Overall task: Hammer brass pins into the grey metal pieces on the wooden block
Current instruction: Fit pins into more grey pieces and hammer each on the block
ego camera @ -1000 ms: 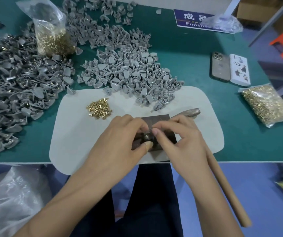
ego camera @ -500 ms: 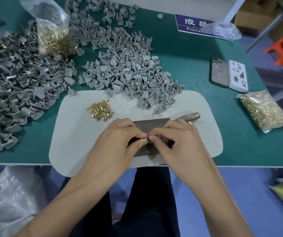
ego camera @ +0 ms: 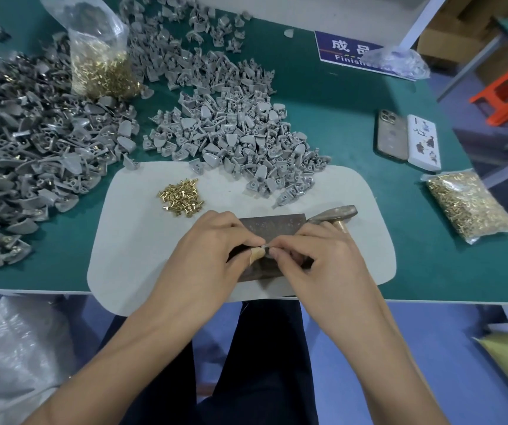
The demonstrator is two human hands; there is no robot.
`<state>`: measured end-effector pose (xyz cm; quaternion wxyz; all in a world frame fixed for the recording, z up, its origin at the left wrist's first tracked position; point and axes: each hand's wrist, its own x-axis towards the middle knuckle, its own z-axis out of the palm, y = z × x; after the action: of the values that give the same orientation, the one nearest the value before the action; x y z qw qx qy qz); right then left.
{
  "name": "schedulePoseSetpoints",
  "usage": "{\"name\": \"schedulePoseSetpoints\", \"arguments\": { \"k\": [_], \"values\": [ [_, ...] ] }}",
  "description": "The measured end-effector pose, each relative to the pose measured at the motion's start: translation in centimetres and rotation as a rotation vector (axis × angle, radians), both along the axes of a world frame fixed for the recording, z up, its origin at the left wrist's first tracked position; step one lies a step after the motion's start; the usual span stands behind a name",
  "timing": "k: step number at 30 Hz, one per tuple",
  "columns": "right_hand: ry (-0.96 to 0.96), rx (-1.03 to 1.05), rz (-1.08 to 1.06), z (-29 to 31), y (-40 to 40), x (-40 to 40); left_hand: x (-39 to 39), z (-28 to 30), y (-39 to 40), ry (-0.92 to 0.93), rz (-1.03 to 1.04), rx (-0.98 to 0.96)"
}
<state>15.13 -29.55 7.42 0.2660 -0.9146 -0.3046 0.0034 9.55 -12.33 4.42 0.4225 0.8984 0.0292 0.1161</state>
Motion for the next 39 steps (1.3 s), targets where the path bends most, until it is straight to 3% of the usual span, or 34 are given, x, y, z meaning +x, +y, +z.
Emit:
{"name": "schedulePoseSetpoints", "arguments": {
  "k": [6, 9, 15, 19, 28, 34, 36, 38, 39],
  "values": [
    [0.02, 0.048, -0.095, -0.1, 0.7, -0.5, 0.2, 0.0, 0.2, -0.003, -0.008, -0.038],
    [0.013, -0.049, -0.061, 1.1, 0.7, -0.4, 0.1, 0.0, 0.2, -0.001, -0.008, -0.048],
    [-0.159, -0.448, -0.028, 3.0, 3.1, -1.3, 0.2, 0.0, 0.3, 0.004, -0.008, -0.048],
    [-0.044, -0.542, 0.001, 4.3, 3.5, -0.8, 0.2, 0.3, 0.1, 0.0, -0.007, -0.057],
    [-0.017, -0.586, -0.035, 3.8, 4.4, -0.9, 0.0, 0.7, 0.1, 0.012, -0.007, -0.055],
    [-0.052, -0.403, -0.089, 2.1, 3.1, -1.0, 0.1, 0.5, 0.1, -0.003, -0.004, -0.015],
    [0.049, -0.123, -0.119, 1.6, 1.8, -0.5, 0.1, 0.5, 0.1, -0.002, -0.009, 0.002],
    [0.062, 0.194, -0.282, 0.6, -1.0, 0.6, 0.1, 0.4, 0.1, -0.005, -0.006, -0.015],
    [-0.007, 0.162, -0.406, -0.1, -2.4, 1.2, 0.1, 0.4, 0.1, -0.002, -0.006, -0.032]
  ]
}}
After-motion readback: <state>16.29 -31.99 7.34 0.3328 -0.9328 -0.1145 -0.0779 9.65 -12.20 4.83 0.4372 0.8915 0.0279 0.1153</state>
